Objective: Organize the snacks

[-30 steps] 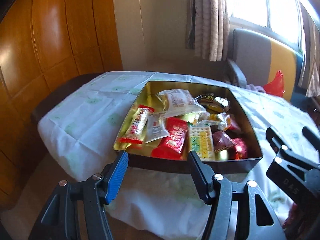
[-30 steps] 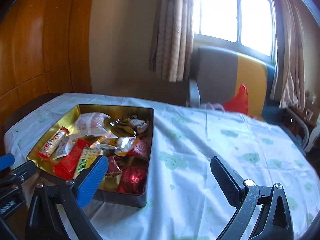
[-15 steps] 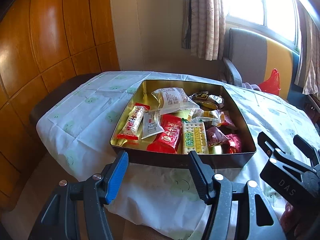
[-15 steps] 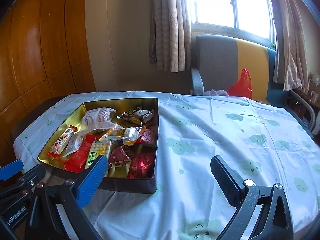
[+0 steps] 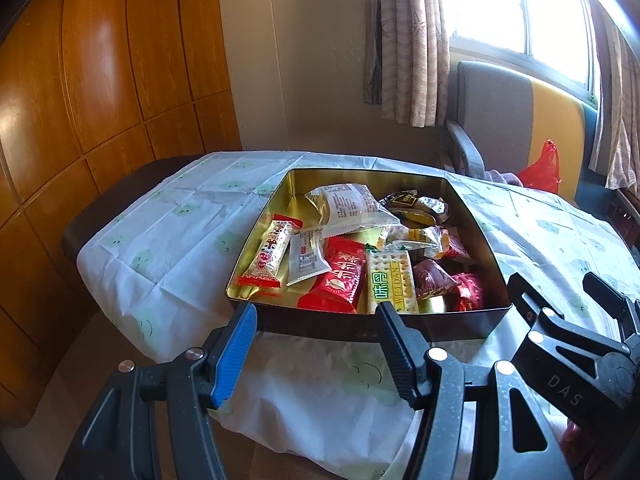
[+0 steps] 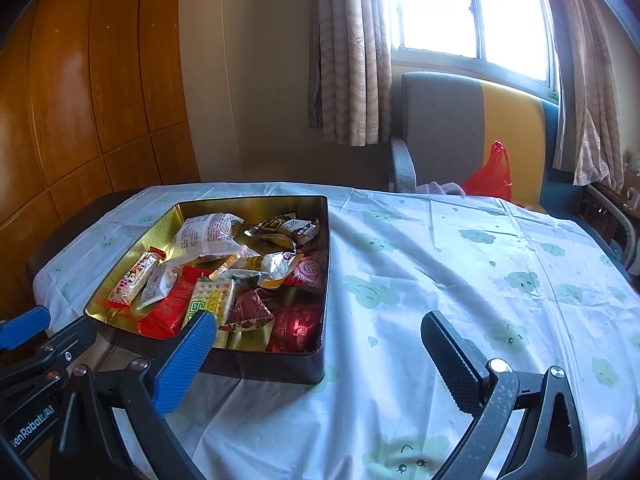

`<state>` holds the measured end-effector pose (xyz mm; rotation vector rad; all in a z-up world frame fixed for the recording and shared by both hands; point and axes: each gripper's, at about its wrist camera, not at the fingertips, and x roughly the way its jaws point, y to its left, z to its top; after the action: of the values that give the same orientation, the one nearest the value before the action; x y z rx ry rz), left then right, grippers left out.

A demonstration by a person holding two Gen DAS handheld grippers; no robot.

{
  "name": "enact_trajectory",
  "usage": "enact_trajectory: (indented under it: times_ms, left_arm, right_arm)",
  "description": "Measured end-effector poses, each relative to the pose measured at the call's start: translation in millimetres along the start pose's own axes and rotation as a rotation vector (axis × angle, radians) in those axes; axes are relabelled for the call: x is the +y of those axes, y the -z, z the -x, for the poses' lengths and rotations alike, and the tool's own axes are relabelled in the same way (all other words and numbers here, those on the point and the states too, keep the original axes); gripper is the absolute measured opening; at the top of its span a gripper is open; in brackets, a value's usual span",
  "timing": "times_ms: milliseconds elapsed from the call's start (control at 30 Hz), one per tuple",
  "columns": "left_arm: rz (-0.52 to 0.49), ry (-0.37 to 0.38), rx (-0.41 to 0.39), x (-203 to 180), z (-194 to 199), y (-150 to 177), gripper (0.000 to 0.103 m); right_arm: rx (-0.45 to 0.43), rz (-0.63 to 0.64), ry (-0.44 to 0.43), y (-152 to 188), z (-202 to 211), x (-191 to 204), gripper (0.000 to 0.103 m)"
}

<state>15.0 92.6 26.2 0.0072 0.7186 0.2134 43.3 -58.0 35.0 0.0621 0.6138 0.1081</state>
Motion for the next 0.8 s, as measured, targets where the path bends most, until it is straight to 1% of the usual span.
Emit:
enact_trajectory:
  times_ms: [233,367,533,800]
  left_arm:
    - [-0.015,-0.011,0.0,-1.4,-1.0,1.3,0.063]
    - [-0.022,-0.031,0.002,-2.5,-2.4,2.6,0.063]
    - [0.007,-0.012,0.03,2.2,-6.8,2.9,0.063]
    - [-0.005,-0.025,0.021,0.3,-5.7,3.5,0.063]
  right_arm:
    - [0.004,0.005,-0.009,1.4,-1.3,1.3,0.103]
    - [0.0,0.001,-0.008,1.4,-0.3,0.8,0.103]
    - [0.009,-0.003,-0.008,1.9,-2.2,0.3,0.103]
    - [0.014,-0.006,-0.01,2.7,-3.5,0.3,0.103]
